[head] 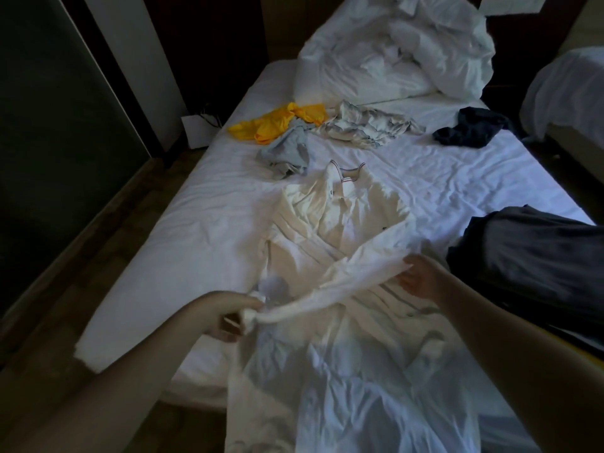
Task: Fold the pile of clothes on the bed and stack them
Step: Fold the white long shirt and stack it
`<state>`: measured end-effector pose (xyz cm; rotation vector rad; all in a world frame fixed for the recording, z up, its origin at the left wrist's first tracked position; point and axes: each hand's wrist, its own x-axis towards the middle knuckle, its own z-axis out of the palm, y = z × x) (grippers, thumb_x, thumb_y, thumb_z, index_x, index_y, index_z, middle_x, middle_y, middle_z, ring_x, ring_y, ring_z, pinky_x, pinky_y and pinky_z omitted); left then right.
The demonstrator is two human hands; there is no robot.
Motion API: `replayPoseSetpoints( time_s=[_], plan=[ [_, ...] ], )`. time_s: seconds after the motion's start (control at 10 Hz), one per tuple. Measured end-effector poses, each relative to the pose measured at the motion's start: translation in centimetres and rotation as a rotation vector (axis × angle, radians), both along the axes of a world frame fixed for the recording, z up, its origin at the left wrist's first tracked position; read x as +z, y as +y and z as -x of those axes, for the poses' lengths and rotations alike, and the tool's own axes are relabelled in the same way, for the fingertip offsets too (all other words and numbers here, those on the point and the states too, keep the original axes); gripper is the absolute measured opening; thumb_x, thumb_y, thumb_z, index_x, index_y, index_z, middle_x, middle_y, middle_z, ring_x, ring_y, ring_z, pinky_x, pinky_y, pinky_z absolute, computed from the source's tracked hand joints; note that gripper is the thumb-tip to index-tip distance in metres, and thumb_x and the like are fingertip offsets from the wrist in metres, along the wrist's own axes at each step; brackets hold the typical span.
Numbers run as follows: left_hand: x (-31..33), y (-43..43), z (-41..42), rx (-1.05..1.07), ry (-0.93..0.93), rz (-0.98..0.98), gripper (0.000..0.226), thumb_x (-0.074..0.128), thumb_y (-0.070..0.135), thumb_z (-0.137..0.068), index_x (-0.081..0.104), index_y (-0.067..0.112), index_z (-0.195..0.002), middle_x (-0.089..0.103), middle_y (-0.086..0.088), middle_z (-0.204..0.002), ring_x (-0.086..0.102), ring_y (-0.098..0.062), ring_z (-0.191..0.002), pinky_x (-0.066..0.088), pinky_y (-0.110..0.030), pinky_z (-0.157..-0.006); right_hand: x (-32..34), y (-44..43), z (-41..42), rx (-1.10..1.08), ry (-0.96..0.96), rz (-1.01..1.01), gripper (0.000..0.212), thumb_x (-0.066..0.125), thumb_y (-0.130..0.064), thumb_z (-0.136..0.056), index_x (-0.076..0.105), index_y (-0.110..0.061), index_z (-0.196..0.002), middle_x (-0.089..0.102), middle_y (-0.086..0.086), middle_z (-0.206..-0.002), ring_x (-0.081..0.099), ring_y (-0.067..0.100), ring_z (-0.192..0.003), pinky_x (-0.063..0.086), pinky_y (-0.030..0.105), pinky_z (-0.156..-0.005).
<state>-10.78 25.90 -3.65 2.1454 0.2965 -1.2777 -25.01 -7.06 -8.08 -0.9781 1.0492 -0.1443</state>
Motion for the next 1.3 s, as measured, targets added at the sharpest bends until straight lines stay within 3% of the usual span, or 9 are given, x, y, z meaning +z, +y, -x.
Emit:
replayPoseSetpoints(
  time_s=[0.1,0.3,0.4,0.5,0.6,0.7,0.9,1.1,1.3],
  plan=[
    [0.1,0.5,1.4,-0.419,-0.143,-0.183,0.04,0.064,0.04,-0.087,0.06,0.01,-0.114,0.061,-0.006,-0.103,0.064,-0.004,-0.083,0.05,-0.021,-0.069,0.0,0.7,1.0,0.148,0.179,0.303,0.023,0.049,-0.017,-0.094,0.05,-0.016,-0.117,0.05,0.01,-0.095,0.05,0.015,-0.061,0.038,0.023,-0.043],
    [-3.0,-2.0,2.8,-0.467,-0.796,0.079,0.058,0.063,0.043,-0.078,0.051,0.017,-0.128,0.047,-0.006,-0.13,0.05,-0.026,-0.118,0.041,-0.026,-0.085,0.2,3.4,1.4,0.378,0.287,0.584,0.024,0.052,-0.014,-0.093,0.04,-0.016,-0.114,0.043,-0.001,-0.083,0.036,0.007,-0.062,0.034,0.017,-0.052],
    [-4.5,-3.5,3.3,-0.643,-0.727,-0.085,0.082,0.056,0.062,-0.068,0.031,0.035,-0.142,0.033,-0.008,-0.146,0.037,-0.033,-0.132,0.04,-0.041,-0.102,-0.5,4.2,2.2,0.37,0.225,0.522,0.059,0.051,-0.009,-0.092,0.024,-0.014,-0.145,0.04,0.004,-0.113,0.05,0.021,-0.086,0.034,0.02,-0.06],
    [-5.4,-4.0,2.8,-0.847,-0.591,-0.111,0.059,0.059,0.053,-0.069,0.049,0.032,-0.123,0.061,-0.003,-0.113,0.057,-0.028,-0.111,0.045,-0.038,-0.09,-1.2,4.7,2.6,0.382,0.222,0.56,0.052,0.047,-0.006,-0.093,0.034,-0.015,-0.143,0.045,0.016,-0.138,0.046,0.034,-0.125,0.043,0.03,-0.08],
    [-4.5,-4.3,2.4,-0.715,-0.625,-0.011,0.02,0.057,0.036,-0.076,0.053,0.018,-0.069,0.054,-0.002,-0.069,0.059,-0.023,-0.079,0.037,-0.028,-0.065,-0.8,4.6,2.3,0.412,0.234,0.609,0.048,0.046,-0.006,-0.094,0.038,-0.012,-0.141,0.042,0.019,-0.142,0.042,0.036,-0.129,0.038,0.039,-0.101],
    [-2.4,-4.5,2.1,-0.265,-0.719,0.065,0.023,0.048,0.03,-0.062,0.048,0.009,-0.052,0.058,-0.012,-0.07,0.057,-0.028,-0.072,0.034,-0.027,-0.059,-0.1,4.4,2.3,0.439,0.259,0.735,0.049,0.044,-0.004,-0.094,0.037,-0.011,-0.142,0.041,0.017,-0.143,0.04,0.032,-0.131,0.034,0.033,-0.105],
    [-6.1,-2.1,3.1,-0.68,-0.554,-0.095,0.036,0.049,0.047,-0.09,0.055,0.024,-0.118,0.063,-0.004,-0.11,0.058,-0.025,-0.108,0.04,-0.034,-0.09,1.3,5.4,1.7,0.626,0.379,1.214,0.061,0.031,-0.037,-0.089,0.026,-0.021,-0.147,0.024,0.015,-0.153,0.024,0.033,-0.14,0.023,0.041,-0.112],
    [-4.8,-6.3,1.8,-0.373,-1.114,0.147,0.016,0.045,0.014,-0.084,0.057,0.011,-0.094,0.065,-0.007,-0.094,0.06,-0.031,-0.093,0.041,-0.036,-0.084,0.4,5.1,0.1,0.882,0.395,1.289,0.072,0.017,-0.048,-0.08,0.0,-0.035,-0.149,-0.014,0.008,-0.157,-0.014,0.03,-0.144,-0.01,0.048,-0.114],
    [-3.3,-13.7,-1.4,-0.606,-1.126,0.32,0.032,0.052,0.005,-0.082,0.058,0.008,-0.113,0.057,-0.009,-0.119,0.052,-0.026,-0.112,0.04,-0.032,-0.09,1.1,2.2,-4.5,0.867,0.411,1.34,0.055,0.029,-0.036,-0.1,0.005,-0.038,-0.148,-0.01,-0.002,-0.159,-0.008,0.021,-0.146,-0.008,0.044,-0.116]
  ],
)
